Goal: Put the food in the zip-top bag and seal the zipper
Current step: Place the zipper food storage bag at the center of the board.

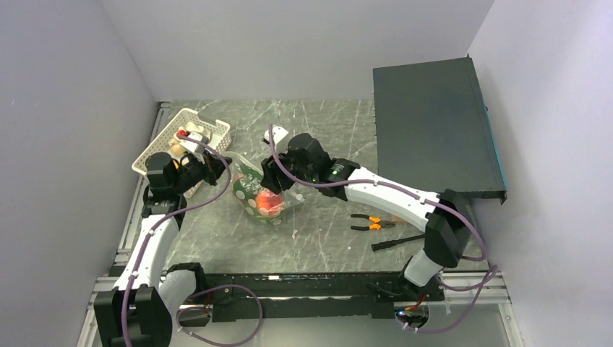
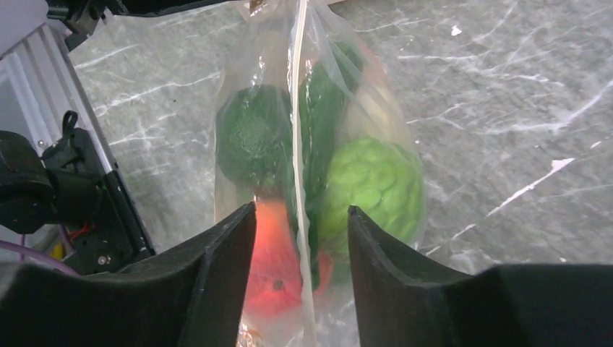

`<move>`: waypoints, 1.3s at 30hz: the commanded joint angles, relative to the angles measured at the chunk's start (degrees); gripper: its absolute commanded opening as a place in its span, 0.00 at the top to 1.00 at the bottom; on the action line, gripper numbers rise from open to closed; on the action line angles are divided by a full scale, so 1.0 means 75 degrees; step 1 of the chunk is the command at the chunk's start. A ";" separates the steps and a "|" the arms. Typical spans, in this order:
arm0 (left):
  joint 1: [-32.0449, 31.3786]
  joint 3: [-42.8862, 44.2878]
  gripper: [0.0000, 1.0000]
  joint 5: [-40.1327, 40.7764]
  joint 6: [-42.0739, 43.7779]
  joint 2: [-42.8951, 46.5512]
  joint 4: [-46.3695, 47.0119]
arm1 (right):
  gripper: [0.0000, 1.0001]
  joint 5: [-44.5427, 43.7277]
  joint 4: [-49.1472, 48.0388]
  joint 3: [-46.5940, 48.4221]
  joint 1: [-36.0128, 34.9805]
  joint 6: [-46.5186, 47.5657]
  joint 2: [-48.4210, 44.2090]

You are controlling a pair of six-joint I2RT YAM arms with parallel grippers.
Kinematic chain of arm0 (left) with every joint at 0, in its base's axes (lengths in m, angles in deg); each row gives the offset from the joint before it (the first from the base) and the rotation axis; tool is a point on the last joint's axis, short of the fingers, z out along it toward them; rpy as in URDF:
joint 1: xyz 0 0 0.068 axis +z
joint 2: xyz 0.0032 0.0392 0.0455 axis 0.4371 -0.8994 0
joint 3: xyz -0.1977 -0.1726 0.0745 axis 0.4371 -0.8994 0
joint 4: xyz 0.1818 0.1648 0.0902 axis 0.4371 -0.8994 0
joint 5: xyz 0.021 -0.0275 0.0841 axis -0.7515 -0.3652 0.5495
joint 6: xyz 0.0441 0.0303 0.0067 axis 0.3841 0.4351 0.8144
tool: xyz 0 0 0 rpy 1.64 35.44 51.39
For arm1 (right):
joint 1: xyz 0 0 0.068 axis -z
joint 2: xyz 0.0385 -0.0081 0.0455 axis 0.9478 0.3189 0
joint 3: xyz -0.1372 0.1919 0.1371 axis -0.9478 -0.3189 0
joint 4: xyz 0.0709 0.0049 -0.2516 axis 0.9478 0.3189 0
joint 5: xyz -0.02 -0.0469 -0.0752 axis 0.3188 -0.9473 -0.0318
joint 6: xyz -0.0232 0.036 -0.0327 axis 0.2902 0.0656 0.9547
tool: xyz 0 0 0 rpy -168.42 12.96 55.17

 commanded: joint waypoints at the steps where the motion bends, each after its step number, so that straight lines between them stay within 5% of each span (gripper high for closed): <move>1: 0.0043 0.0373 1.00 -0.0306 0.0117 0.0027 0.0271 | 0.53 0.0349 -0.0455 0.0593 0.0026 -0.0367 0.0209; 7: 0.0040 0.0520 1.00 -0.0350 0.0216 0.0016 0.0094 | 0.91 0.0449 -0.0774 0.0214 0.0016 -0.0587 0.0035; 11: 0.0039 0.0602 0.98 -0.0253 0.0272 -0.0004 -0.0091 | 1.00 0.0116 -0.0935 -0.0062 0.0020 -0.0739 -0.0202; 13: 0.0040 0.0686 0.79 -0.0057 0.0272 -0.0067 -0.0232 | 1.00 -0.0294 -0.0959 -0.0142 0.0026 -0.0804 -0.0344; 15: 0.0049 0.0824 0.46 0.0750 0.0272 -0.0105 -0.0545 | 1.00 -0.0997 -0.0987 -0.0259 0.0026 -0.0971 -0.0516; 17: 0.0046 0.0937 0.24 0.1605 0.0233 -0.0160 -0.0804 | 1.00 -0.1878 -0.0806 -0.0267 0.0044 -0.1128 -0.0682; 23: 0.0055 0.1486 0.02 0.3500 0.0273 -0.0526 -0.1791 | 1.00 -0.3559 -0.0161 -0.0183 0.0306 -0.0722 -0.1236; 30: 0.0074 0.2186 0.00 0.5693 -0.0234 -0.1094 -0.2693 | 1.00 -0.5559 0.0416 -0.0010 0.0399 0.0308 -0.1768; 39: 0.0337 0.4268 0.00 0.5816 -0.0934 -0.2959 -0.5329 | 1.00 -0.4561 0.0312 -0.0403 0.0022 -0.0123 -0.0829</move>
